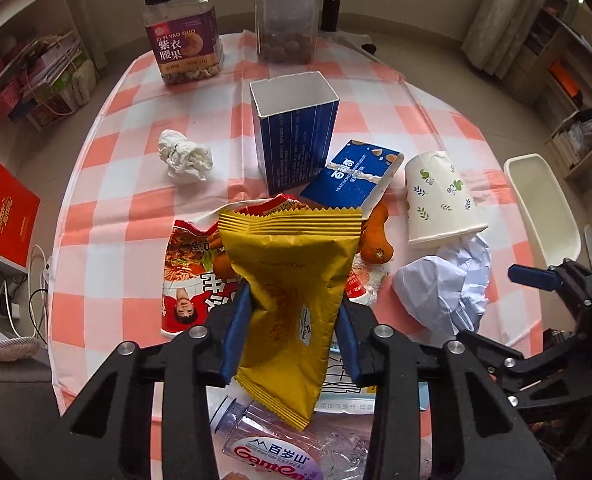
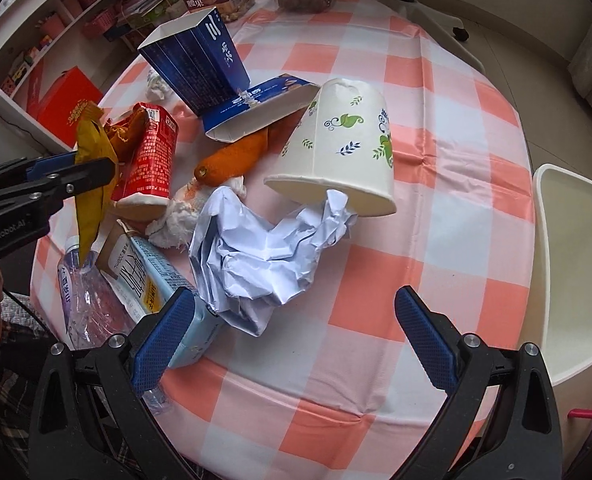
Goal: Collect trash
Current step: 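Grasp the yellow snack packet with the left tool while the right tool grasps crumpled paper, then carry the crumpled paper over the wastebasket and open the right tool, then move the yellow packet over the wastebasket and open the left tool, then grasp the Ganten water bottle with the left tool while the right tool grasps the milk carton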
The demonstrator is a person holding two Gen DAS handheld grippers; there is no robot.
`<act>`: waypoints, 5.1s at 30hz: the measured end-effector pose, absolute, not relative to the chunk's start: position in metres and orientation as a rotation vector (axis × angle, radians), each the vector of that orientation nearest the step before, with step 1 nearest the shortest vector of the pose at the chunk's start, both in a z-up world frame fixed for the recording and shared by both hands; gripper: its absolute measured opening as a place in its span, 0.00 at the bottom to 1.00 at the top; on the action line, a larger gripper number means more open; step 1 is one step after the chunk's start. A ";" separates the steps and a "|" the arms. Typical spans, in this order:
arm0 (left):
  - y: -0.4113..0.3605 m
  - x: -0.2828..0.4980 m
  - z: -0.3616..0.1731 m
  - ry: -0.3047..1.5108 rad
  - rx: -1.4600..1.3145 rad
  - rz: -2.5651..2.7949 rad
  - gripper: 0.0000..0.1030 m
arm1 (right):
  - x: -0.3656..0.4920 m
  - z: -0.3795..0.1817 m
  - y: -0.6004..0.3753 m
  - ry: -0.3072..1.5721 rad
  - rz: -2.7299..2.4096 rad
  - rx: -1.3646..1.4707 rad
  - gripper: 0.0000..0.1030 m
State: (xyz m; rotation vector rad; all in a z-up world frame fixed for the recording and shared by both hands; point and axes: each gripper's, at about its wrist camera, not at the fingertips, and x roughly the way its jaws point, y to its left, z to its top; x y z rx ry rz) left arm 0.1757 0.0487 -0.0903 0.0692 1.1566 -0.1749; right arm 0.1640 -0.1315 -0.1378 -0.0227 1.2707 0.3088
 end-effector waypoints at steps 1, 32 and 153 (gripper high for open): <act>0.050 0.173 -0.087 1.144 0.062 -0.171 0.31 | 0.165 -0.140 -0.130 1.272 0.305 -0.008 0.93; 0.050 0.154 -0.058 0.958 -0.115 -0.209 0.28 | 0.174 -0.115 -0.185 1.173 0.296 0.348 0.49; 0.013 0.078 -0.092 0.942 -0.304 0.453 0.91 | 0.121 -0.029 -0.210 0.707 -0.083 -0.118 0.93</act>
